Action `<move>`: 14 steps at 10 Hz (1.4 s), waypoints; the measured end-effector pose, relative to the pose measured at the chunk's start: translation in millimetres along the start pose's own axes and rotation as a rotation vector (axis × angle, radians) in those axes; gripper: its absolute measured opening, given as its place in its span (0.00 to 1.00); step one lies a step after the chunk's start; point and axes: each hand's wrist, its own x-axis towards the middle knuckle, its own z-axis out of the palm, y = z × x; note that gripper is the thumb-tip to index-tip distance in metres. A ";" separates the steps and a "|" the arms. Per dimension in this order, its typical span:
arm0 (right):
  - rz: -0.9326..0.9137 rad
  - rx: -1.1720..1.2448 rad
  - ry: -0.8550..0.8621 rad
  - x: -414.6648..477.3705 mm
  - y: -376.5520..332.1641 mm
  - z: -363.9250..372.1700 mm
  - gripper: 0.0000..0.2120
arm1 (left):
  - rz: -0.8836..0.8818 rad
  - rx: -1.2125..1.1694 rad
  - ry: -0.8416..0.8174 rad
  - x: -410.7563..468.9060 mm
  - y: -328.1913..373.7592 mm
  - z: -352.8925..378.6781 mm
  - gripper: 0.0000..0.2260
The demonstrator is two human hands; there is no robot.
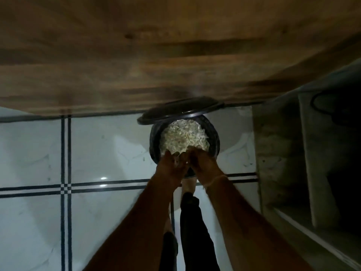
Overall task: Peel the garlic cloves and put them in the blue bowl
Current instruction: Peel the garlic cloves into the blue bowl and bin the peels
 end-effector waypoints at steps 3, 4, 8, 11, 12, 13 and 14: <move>-0.079 -0.304 -0.082 42.1 0.3 3.2 0.22 | -0.140 -0.079 0.121 32.5 2.9 38.1 0.30; -0.236 -0.582 -0.035 55.9 8.5 -0.1 0.17 | -0.066 -0.044 0.217 26.7 10.3 61.2 0.25; -0.403 -0.610 -0.088 -27.2 16.3 -2.9 0.28 | -0.015 0.340 -0.074 -58.1 5.6 56.2 0.20; -0.619 -0.552 0.083 -203.8 -14.3 -59.4 0.19 | 0.424 0.843 -0.065 -217.9 -12.9 29.7 0.18; -0.703 -0.457 0.107 -292.9 -8.9 -82.8 0.14 | 0.609 1.121 -0.141 -282.6 -34.0 12.6 0.19; -0.741 -0.388 0.122 -376.3 10.2 -115.1 0.14 | 0.782 1.273 -0.235 -345.8 -68.1 0.4 0.18; -0.830 -0.403 0.234 -440.5 37.7 -158.0 0.23 | 0.875 1.386 -0.399 -394.4 -117.3 -9.8 0.17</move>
